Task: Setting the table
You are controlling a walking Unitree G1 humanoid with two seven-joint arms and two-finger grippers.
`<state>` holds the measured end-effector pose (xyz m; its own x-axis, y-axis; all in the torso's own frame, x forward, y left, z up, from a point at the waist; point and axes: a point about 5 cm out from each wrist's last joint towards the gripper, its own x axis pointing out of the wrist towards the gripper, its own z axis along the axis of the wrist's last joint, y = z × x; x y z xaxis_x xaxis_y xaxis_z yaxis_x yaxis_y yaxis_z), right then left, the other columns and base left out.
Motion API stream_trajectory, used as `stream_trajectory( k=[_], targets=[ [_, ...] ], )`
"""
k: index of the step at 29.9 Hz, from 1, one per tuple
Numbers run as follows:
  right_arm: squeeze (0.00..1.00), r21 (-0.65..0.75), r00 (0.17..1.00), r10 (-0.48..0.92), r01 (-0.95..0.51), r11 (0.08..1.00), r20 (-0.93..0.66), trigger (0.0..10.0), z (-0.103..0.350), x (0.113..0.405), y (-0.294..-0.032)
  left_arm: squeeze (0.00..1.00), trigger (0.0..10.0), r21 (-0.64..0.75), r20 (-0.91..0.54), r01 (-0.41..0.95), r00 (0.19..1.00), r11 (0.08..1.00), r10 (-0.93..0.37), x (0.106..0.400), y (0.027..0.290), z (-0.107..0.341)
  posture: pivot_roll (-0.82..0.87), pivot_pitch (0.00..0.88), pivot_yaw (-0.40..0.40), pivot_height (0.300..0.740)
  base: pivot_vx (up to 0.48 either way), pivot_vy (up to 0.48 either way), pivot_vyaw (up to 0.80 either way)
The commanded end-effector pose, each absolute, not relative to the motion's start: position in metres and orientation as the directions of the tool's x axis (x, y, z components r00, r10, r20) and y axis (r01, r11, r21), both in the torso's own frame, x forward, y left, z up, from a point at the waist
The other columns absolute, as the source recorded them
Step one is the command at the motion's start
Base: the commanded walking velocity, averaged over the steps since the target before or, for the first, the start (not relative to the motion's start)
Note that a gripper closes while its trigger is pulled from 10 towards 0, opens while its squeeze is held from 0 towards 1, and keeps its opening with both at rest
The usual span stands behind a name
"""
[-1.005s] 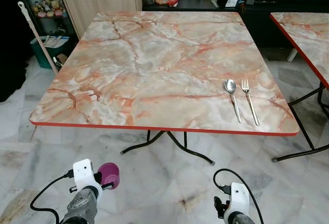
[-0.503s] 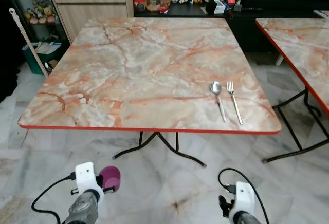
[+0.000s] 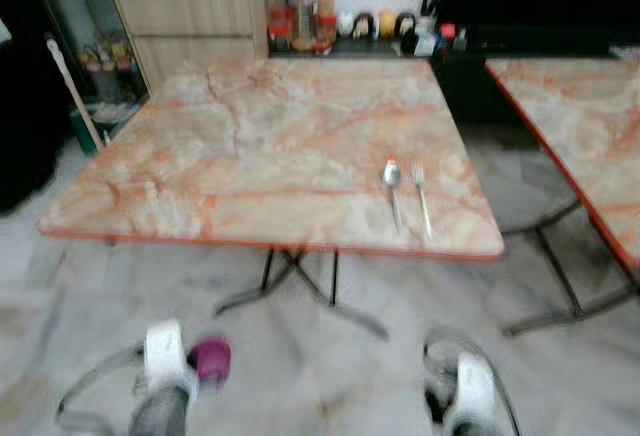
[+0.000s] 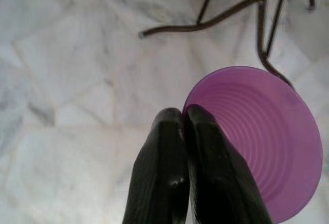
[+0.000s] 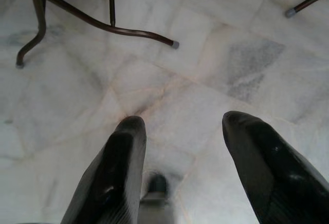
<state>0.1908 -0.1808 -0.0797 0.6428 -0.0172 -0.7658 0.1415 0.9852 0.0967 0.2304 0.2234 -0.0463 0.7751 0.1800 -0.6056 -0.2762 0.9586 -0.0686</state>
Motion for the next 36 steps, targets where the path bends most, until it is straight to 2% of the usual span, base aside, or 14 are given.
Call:
stream_trajectory(
  k=[1, 31, 36],
  targets=[
    [0.0, 0.082, 0.658, -0.031, 0.141, 0.987, -0.753, 10.0, -0.0756, 0.1971, -0.1868, 0.0, 10.0, -0.068, -0.597, -0.259, 0.785, 0.963, 0.169, 0.235, 0.2206, -0.0439, 0.02, 0.0, -0.014, 0.74, 0.27, -0.394, 0.0],
    [0.0, 0.076, 0.657, -0.041, 0.15, 0.986, -0.753, 10.0, -0.0754, 0.1966, -0.1908, 0.0, 10.0, -0.083, -0.591, -0.287, 0.785, 0.954, 0.185, 0.2332, 0.2207, -0.0446, 0.02, 0.084, -0.032, 0.74, 0.283, -0.384, 0.0],
    [0.0, 0.072, 0.649, -0.043, 0.149, 0.986, -0.76, 10.0, -0.0761, 0.1961, -0.1897, 0.0, 10.0, -0.09, -0.586, -0.305, 0.786, 0.948, 0.197, 0.233, 0.2252, -0.0435, 0.03, 0.091, -0.032, 0.74, 0.0, -0.454, 0.0]
  ],
)
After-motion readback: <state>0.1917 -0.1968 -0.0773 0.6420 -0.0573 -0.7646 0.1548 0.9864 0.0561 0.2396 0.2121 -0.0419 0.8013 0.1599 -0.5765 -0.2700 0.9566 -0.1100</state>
